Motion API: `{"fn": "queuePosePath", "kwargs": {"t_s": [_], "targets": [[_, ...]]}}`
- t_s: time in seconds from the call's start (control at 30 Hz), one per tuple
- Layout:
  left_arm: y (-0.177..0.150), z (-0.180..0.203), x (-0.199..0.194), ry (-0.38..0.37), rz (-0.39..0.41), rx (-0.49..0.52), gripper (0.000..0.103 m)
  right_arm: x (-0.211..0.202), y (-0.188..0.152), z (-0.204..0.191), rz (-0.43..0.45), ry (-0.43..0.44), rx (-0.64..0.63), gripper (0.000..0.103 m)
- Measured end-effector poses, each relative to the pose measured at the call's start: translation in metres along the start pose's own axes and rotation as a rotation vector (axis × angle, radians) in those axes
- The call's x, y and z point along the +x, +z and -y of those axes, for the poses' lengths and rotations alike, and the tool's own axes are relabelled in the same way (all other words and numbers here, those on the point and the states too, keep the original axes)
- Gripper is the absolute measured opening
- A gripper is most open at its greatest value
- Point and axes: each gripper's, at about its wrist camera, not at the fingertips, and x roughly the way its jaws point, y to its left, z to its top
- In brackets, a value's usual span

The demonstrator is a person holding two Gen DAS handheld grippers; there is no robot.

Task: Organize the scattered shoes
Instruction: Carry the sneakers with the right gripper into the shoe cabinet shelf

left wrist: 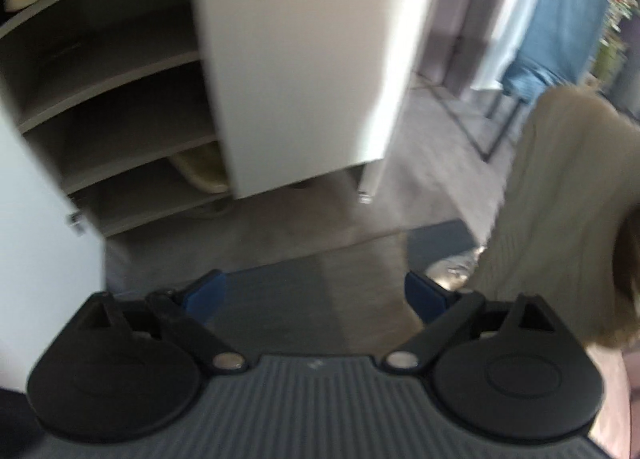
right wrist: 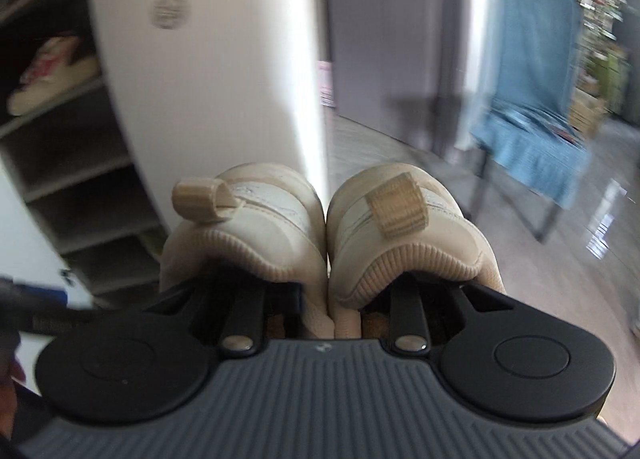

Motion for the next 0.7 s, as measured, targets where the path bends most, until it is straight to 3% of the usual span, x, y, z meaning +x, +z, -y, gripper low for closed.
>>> {"fn": "queuePosePath", "kwargs": {"t_s": [0.1,0.27,0.37,0.5,0.7], "targets": [[-0.003,-0.043,-0.009,0.065,-0.025,-0.024,0.097,0.022,0.033,-0.058,0.008,0.080,-0.047,0.028],[-0.008,-0.102,-0.025,0.104,-0.086,-0.072,0.097,0.065,0.074,-0.152,0.017,0.218,-0.112,0.028],[-0.011,-0.125,-0.032,0.140,-0.152,-0.124,0.097,0.107,0.088,-0.191,0.017,0.288,-0.132,0.028],[-0.010,-0.141,-0.042,0.156,-0.132,-0.171,0.097,0.157,0.107,-0.238,0.021,0.378,-0.174,0.028],[-0.023,-0.169,-0.049,0.226,-0.189,-0.347,0.097,0.221,0.118,-0.324,0.027,0.533,-0.252,0.028]]}}
